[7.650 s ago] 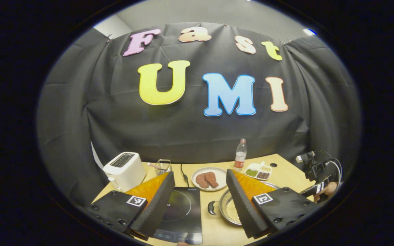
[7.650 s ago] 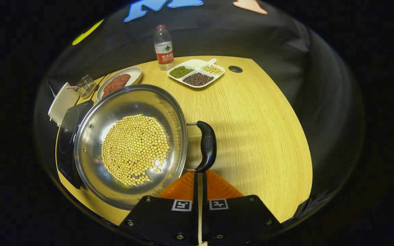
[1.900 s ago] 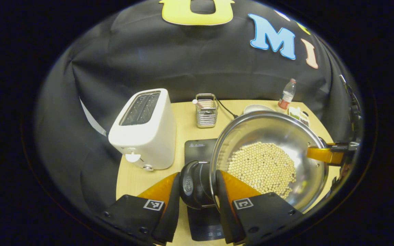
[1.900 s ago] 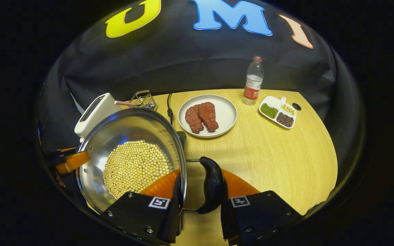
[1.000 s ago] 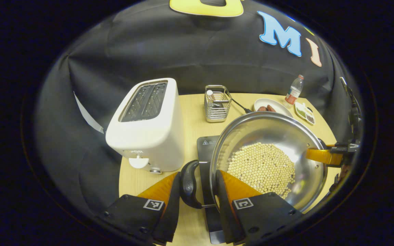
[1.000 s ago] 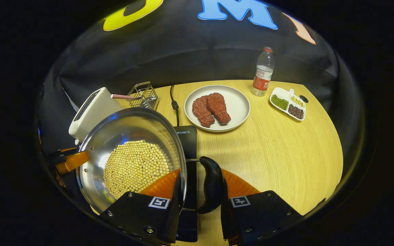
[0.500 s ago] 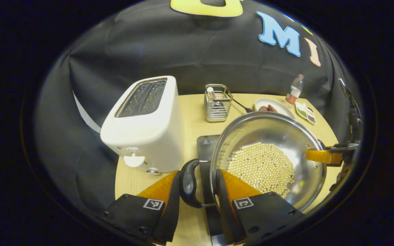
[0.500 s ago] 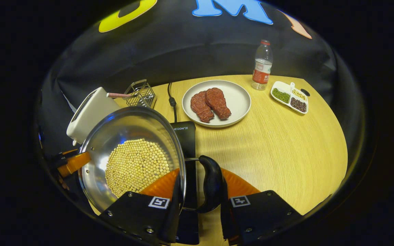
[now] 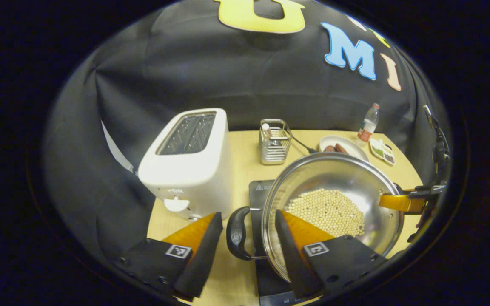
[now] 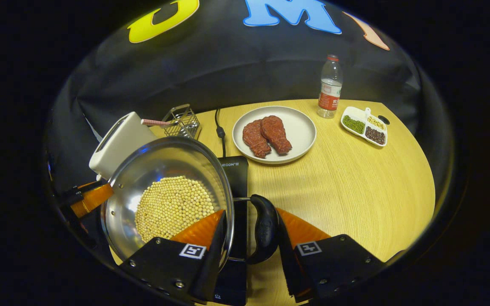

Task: First push the handle of the pot to place it horizontally, then grasp the pot with both hands and set it on the induction cooktop.

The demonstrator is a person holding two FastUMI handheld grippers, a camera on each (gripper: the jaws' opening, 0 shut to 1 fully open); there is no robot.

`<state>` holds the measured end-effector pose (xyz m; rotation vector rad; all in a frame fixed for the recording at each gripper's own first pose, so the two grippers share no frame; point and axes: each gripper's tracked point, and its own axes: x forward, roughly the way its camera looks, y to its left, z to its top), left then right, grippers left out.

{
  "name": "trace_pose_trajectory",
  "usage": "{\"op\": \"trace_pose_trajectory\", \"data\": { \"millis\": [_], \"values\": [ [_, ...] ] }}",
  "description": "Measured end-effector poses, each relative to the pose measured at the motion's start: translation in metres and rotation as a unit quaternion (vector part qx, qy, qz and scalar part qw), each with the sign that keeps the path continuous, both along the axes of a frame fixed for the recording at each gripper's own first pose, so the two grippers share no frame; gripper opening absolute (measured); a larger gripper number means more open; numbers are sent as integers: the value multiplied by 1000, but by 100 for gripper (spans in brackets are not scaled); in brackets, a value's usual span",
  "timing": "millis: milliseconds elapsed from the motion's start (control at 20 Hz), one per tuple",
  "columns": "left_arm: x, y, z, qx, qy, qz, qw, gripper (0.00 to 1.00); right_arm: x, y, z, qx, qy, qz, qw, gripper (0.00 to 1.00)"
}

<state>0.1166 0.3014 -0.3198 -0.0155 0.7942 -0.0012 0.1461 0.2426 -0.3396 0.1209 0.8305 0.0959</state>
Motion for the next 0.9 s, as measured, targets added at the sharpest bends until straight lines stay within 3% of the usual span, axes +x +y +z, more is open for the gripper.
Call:
{"op": "trace_pose_trajectory", "data": {
  "millis": [50,100,150,200,550,900],
  "values": [
    [-1,-1,12,1,-16,4,1000,86,0,0,8,3,-14,1,1000,68],
    [-3,-3,25,-3,-31,9,999,95,-1,-2,18,3,-29,3,1000,79],
    [-5,-6,40,-6,-46,16,999,95,-2,-6,32,1,-48,6,999,77],
    [-7,-11,54,-11,-61,24,998,94,-4,-9,42,-1,-68,11,998,89],
    [-36,-101,173,-17,-188,50,981,93,-41,-60,152,-11,-194,30,980,89],
    [-58,-238,306,-10,-331,35,943,97,-73,-140,276,-7,-317,18,948,90]
  ]
}}
